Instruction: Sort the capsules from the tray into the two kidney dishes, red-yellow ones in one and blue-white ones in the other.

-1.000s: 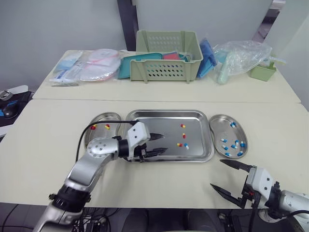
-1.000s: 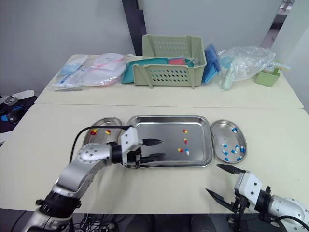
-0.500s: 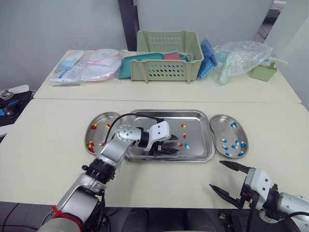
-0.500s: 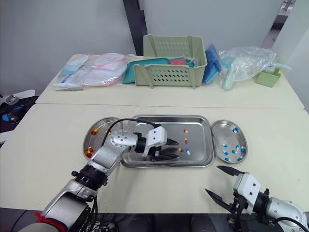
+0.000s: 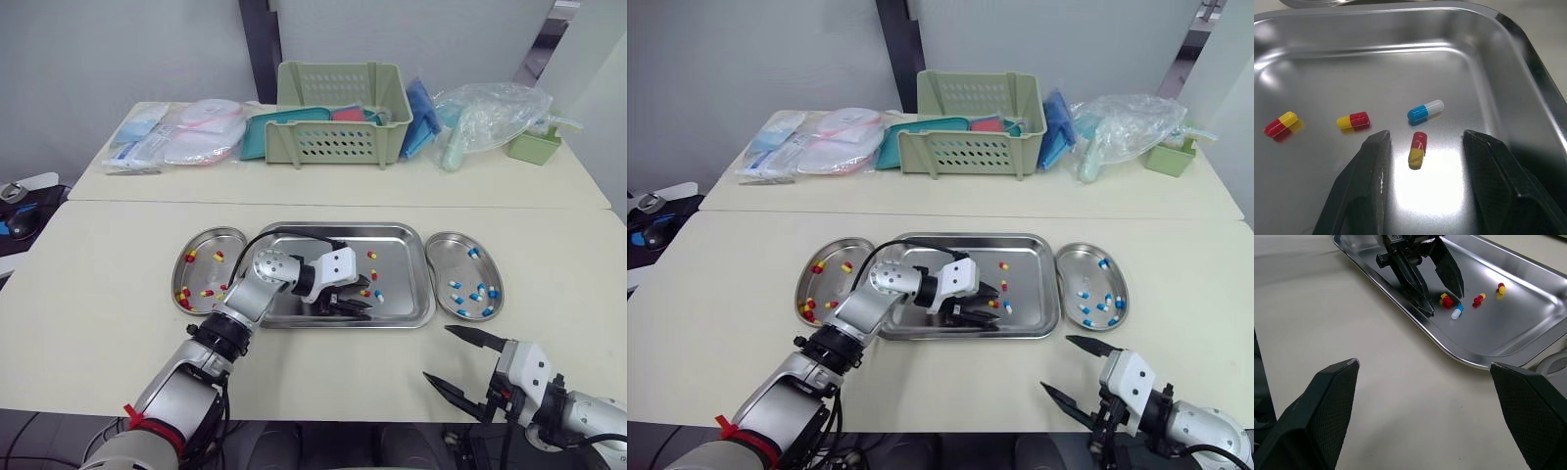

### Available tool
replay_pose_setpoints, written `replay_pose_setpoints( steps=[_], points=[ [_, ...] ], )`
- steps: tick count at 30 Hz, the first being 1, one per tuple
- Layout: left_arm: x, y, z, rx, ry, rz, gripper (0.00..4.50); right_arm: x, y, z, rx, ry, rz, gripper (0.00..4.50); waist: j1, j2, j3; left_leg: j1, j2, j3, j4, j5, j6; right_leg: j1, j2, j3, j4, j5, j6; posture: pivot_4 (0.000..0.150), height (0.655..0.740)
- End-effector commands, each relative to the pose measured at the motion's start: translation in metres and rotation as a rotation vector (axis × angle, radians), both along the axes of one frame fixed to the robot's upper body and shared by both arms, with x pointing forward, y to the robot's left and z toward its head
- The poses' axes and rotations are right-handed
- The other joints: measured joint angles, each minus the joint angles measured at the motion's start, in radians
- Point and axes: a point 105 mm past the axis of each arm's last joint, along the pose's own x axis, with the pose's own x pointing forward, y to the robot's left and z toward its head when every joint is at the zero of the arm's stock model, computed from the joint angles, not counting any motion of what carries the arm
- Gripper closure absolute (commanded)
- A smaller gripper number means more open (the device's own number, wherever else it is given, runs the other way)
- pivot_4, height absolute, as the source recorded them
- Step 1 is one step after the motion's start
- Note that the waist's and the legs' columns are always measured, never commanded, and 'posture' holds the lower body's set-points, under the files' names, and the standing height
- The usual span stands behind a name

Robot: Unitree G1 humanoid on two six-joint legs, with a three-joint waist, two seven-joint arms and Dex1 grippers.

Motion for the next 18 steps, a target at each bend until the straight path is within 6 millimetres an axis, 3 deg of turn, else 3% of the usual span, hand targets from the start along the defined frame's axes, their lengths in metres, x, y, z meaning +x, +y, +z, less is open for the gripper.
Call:
replay_pose_setpoints(
  steps=[1, 7, 14, 17, 18],
  points=[
    [0.001, 0.001, -0.010, 0.059, 0.001, 0.008, 2.73, -0.001, 0.001, 0.012, 0.000, -0.038, 0.005, 0.00, 0.000, 0.000, 0.000, 0.000, 0.000, 0.000, 0.000, 0.000, 0.000, 0.000, 0.000, 0.000, 0.000, 0.000, 0.000, 0.150, 0.7400],
    [0.002, 0.004, -0.014, 0.069, 0.000, 0.033, 4.47, -0.001, 0.001, 0.015, -0.012, -0.038, 0.012, 0.00, -0.002, 0.001, -0.001, 0.001, 0.000, 0.000, 0.000, 0.000, 0.000, 0.000, 0.000, 0.000, 0.000, 0.000, 0.000, 0.150, 0.7400],
    [-0.001, 0.010, 0.006, -0.024, -0.018, 0.069, 4.47, 0.005, 0.005, 0.021, -0.027, -0.063, 0.050, 0.00, -0.004, 0.001, -0.001, 0.001, 0.000, 0.000, 0.000, 0.000, 0.000, 0.000, 0.000, 0.000, 0.000, 0.000, 0.000, 0.150, 0.7400],
    [-0.006, 0.020, 0.030, -0.095, -0.043, 0.100, 4.47, 0.008, 0.009, 0.025, -0.026, -0.077, 0.078, 0.00, -0.005, 0.001, -0.001, 0.000, 0.000, 0.000, -0.001, 0.000, 0.000, -0.001, 0.000, 0.001, 0.000, 0.000, 0.000, 0.150, 0.7400],
    [-0.008, 0.031, 0.041, -0.121, -0.056, 0.136, 4.47, 0.009, 0.013, 0.026, -0.025, -0.081, 0.099, 0.00, -0.004, 0.001, -0.001, 0.000, 0.000, 0.000, -0.001, 0.000, 0.000, -0.001, 0.000, 0.000, 0.000, 0.000, 0.000, 0.150, 0.7400]
  ],
)
